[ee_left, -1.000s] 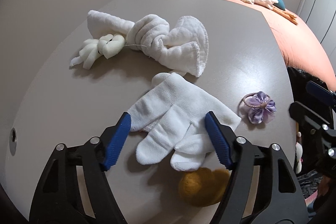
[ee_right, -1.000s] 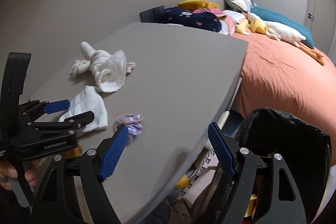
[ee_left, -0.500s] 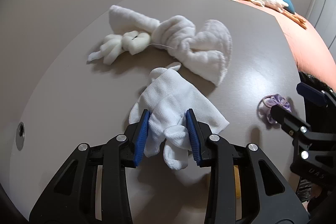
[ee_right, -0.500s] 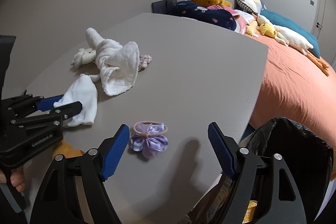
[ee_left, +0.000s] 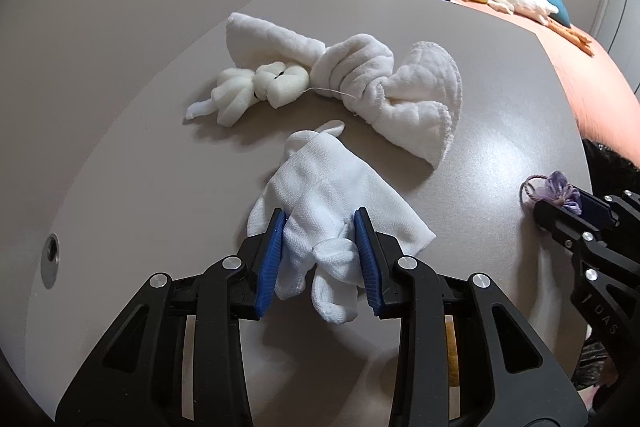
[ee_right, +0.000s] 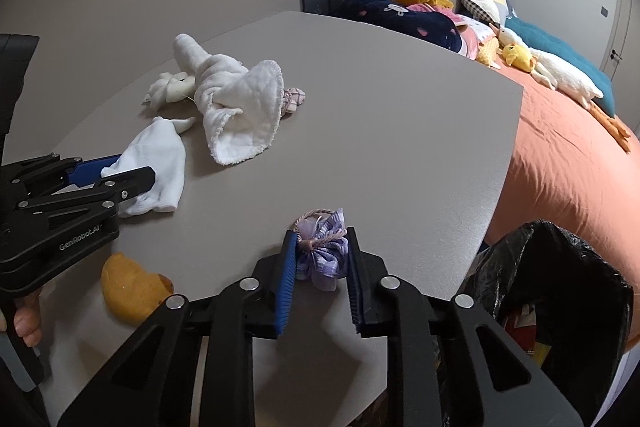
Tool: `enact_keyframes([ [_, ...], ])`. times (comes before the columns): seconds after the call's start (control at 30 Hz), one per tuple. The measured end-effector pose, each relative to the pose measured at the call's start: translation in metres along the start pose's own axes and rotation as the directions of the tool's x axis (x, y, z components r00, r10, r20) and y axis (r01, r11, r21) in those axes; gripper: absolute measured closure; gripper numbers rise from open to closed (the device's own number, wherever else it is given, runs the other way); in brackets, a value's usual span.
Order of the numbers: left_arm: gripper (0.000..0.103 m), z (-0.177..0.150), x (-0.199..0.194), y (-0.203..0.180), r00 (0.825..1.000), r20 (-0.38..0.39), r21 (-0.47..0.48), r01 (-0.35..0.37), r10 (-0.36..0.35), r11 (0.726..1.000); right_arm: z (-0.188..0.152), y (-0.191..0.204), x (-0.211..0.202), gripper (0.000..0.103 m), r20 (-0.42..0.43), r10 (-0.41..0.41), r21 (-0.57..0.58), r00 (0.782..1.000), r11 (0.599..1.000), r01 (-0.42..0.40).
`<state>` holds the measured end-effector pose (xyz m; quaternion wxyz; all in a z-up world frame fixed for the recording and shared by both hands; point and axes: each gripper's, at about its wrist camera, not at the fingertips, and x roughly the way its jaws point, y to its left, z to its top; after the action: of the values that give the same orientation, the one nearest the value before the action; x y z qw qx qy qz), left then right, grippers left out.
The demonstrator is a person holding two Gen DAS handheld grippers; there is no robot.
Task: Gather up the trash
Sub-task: 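Grasp the white glove with the left tool while the right tool grasps the purple scrunchie, then carry the glove and scrunchie with both tools over the black bin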
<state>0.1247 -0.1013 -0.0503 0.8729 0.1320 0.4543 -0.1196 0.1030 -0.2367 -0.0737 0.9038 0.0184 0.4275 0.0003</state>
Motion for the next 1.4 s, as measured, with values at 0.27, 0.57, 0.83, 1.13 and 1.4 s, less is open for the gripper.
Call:
enact_keyframes([
  [0.27, 0.073, 0.004, -0.006, -0.004, 1.000, 0.012, 0.003, 0.004, -0.004, 1.000, -0.003, -0.006, -0.015, 0.080, 0.020, 0.001, 0.012, 1.000, 1.000, -0.001],
  [0.57, 0.073, 0.002, -0.026, -0.018, 0.998, 0.052, 0.041, 0.017, -0.019, 0.999, -0.011, -0.018, -0.038, 0.080, 0.043, -0.013, 0.043, 0.999, 0.999, 0.011],
  [0.83, 0.073, -0.001, -0.045, -0.027, 0.996, 0.077, 0.030, 0.048, -0.050, 0.998, -0.018, -0.030, -0.059, 0.080, 0.071, -0.027, 0.057, 0.997, 0.998, 0.023],
  [1.13, 0.073, 0.000, -0.063, -0.055, 0.991, 0.099, 0.052, 0.086, -0.091, 0.995, -0.026, -0.049, -0.082, 0.080, 0.100, -0.035, 0.085, 0.994, 0.996, 0.026],
  [1.4, 0.073, -0.001, -0.075, -0.084, 0.988, 0.108, 0.087, 0.106, -0.115, 0.991, -0.038, -0.070, -0.103, 0.080, 0.127, -0.048, 0.114, 0.991, 0.993, 0.033],
])
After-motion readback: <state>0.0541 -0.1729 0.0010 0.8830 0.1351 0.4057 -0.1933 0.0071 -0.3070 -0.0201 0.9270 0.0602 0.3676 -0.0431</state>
